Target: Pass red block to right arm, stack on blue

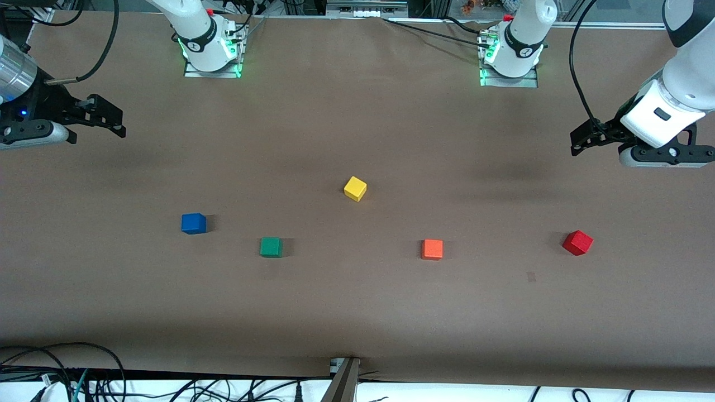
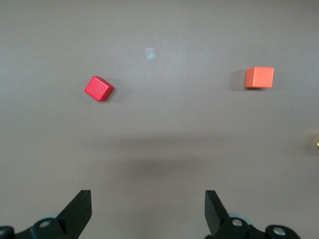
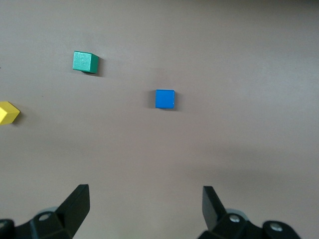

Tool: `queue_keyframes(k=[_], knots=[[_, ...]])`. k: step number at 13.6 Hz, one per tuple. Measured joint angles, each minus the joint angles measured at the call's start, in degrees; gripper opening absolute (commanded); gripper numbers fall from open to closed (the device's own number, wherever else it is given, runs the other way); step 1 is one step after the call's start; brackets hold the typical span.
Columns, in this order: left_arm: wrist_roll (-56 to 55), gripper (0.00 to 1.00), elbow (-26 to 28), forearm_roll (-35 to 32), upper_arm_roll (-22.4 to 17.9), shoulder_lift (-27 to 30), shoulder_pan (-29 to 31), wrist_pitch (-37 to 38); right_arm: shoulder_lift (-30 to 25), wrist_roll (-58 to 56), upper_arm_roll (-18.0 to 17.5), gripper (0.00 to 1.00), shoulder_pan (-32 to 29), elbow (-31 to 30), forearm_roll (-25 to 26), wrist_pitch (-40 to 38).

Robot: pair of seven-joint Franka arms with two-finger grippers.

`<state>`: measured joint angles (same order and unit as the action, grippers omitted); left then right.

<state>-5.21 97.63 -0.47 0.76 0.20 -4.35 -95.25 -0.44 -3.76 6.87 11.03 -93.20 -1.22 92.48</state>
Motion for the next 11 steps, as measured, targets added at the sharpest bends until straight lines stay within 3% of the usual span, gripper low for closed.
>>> queue_keyframes(k=[11], knots=[[0.0,1.0,-0.3,0.0,0.0,-0.5,0.1,1.2,0.0,0.0,0.1,1.0,0.0,0.0,0.0,0.0]])
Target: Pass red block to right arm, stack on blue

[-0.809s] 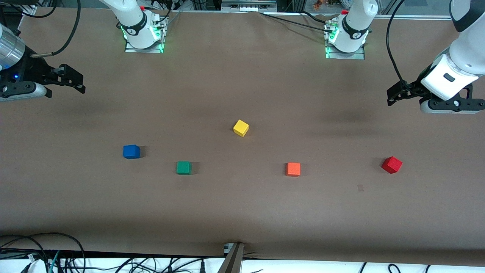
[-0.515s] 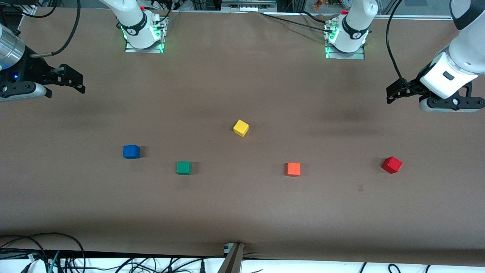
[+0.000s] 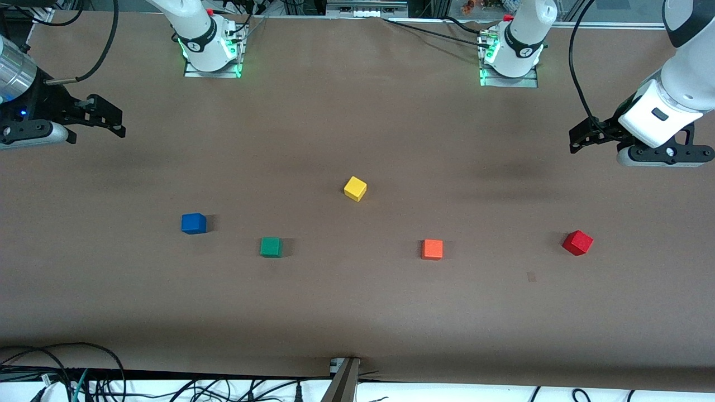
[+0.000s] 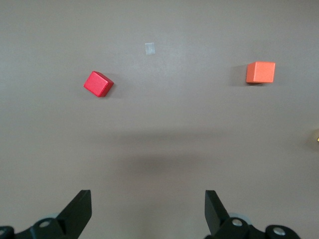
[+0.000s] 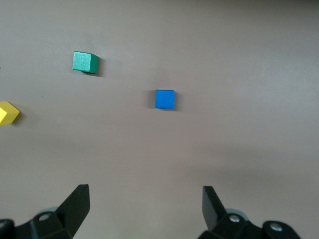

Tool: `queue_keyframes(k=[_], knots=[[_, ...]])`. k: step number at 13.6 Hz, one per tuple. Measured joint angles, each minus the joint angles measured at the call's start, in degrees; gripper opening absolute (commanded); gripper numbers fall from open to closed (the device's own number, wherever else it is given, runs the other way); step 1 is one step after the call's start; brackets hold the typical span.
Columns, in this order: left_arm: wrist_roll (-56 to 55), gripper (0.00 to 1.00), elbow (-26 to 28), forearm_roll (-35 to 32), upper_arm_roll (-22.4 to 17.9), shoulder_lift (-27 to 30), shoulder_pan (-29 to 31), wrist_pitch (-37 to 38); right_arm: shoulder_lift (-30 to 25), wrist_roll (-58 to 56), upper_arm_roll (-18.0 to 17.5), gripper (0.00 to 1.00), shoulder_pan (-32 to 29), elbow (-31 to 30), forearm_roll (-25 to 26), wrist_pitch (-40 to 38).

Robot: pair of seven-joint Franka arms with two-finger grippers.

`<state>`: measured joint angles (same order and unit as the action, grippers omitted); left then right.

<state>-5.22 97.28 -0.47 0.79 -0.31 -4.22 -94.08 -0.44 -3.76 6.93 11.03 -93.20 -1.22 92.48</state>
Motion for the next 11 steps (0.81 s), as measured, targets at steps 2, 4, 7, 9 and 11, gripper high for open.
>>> queue_keyframes(k=[2,4,7,9,11], knots=[[0.0,1.0,0.0,0.0,0.0,-0.1,0.1,1.3,0.0,0.0,0.0,1.0,0.0,0.0,0.0,0.0],[0.0,1.0,-0.1,0.0,0.1,-0.3,0.1,4.3,0.0,0.0,0.0,1.0,0.0,0.0,0.0,0.0],[0.0,1.0,-0.7,0.0,0.2,-1.2,0.1,6.5,0.0,0.0,0.0,1.0,0.0,0.0,0.0,0.0],[0.2,1.0,-2.8,0.0,0.1,-3.5,0.1,6.5,0.0,0.0,0.0,1.0,0.0,0.0,0.0,0.0],[3.0,1.0,-5.0,0.0,0.0,-6.2,0.2,6.3,0.0,0.0,0.0,1.0,0.0,0.0,0.0,0.0]])
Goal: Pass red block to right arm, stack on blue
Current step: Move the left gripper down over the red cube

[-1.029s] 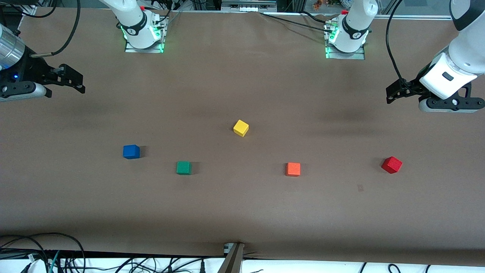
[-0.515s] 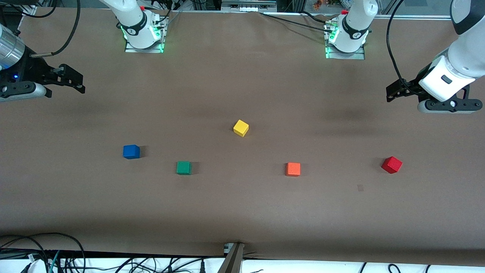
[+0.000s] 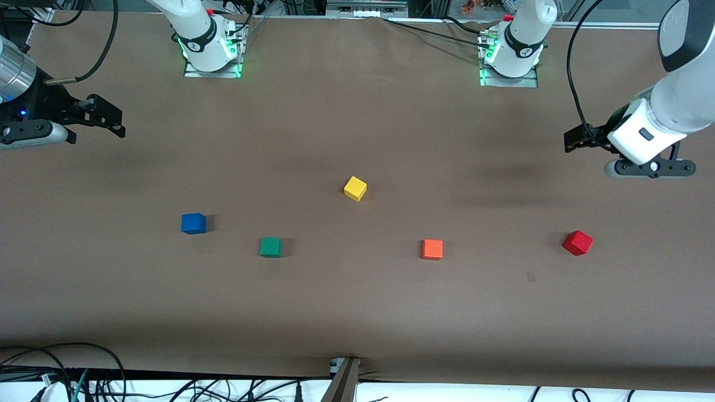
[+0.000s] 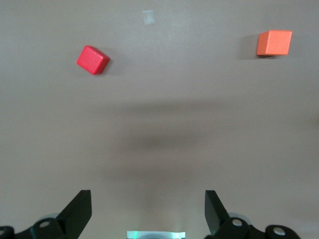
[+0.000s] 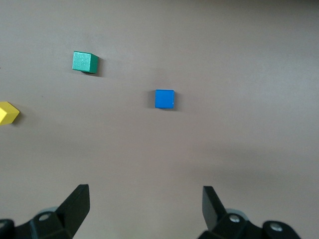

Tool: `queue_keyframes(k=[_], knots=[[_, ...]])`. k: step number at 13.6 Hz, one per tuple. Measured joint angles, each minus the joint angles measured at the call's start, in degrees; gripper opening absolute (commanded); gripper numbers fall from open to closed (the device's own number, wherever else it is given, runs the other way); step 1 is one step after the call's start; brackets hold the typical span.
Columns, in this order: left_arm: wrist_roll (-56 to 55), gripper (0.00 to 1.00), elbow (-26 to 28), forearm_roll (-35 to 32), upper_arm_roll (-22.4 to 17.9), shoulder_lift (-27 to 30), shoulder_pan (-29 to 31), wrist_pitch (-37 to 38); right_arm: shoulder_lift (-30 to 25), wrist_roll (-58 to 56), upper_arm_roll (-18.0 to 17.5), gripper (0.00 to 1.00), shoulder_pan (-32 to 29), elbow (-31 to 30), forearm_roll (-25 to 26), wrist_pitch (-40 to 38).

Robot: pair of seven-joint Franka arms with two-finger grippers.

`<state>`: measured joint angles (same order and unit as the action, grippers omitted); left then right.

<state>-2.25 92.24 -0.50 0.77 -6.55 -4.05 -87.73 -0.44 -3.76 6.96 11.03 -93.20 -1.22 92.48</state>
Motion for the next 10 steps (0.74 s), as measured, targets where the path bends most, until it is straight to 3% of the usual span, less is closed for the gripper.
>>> queue_keyframes(k=[7,10], knots=[[22.1,1.0,-1.3,-4.8,-0.7,-6.7,3.5,-10.0,0.0,0.0,0.0,1.0,0.0,0.0,0.0,0.0],[35.2,1.0,-0.9,-5.2,-0.8,-14.4,8.9,-19.3,0.0,0.0,0.1,1.0,0.0,0.0,0.0,0.0]])
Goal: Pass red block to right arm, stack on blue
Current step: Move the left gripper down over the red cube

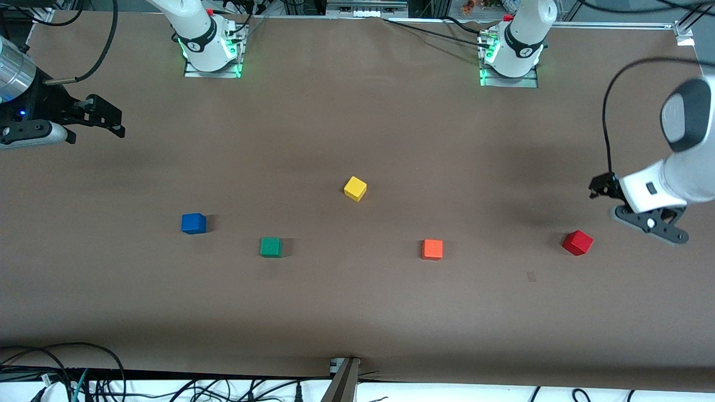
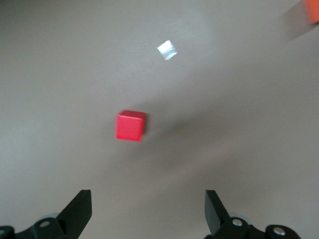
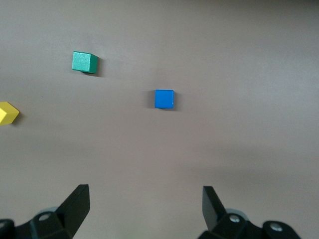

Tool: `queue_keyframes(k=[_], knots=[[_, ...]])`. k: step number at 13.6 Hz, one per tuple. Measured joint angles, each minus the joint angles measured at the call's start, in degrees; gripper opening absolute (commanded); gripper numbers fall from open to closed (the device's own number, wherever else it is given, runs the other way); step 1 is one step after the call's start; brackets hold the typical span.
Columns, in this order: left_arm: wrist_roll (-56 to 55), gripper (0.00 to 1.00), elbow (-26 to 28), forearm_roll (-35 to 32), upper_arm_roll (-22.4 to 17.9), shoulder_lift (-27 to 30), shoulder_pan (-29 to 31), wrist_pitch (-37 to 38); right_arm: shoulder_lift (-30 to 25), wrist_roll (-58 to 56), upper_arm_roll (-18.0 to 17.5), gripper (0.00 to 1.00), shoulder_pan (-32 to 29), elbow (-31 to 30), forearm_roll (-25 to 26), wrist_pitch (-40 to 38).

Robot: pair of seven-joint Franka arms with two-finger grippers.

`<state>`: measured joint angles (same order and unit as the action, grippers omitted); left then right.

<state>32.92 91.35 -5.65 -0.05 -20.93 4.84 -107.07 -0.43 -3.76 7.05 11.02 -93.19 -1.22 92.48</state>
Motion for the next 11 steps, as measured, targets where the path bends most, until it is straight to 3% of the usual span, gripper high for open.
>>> queue_keyframes(k=[5,11], knots=[[9.6,1.0,-0.1,0.0,0.0,-13.4,3.7,-13.4,0.1,0.0,1.0,1.0,-0.5,0.0,0.0,0.0],[13.2,1.0,-0.1,0.1,0.3,-19.1,5.0,-16.1,0.2,0.0,1.5,1.0,-0.6,0.0,0.0,0.1]])
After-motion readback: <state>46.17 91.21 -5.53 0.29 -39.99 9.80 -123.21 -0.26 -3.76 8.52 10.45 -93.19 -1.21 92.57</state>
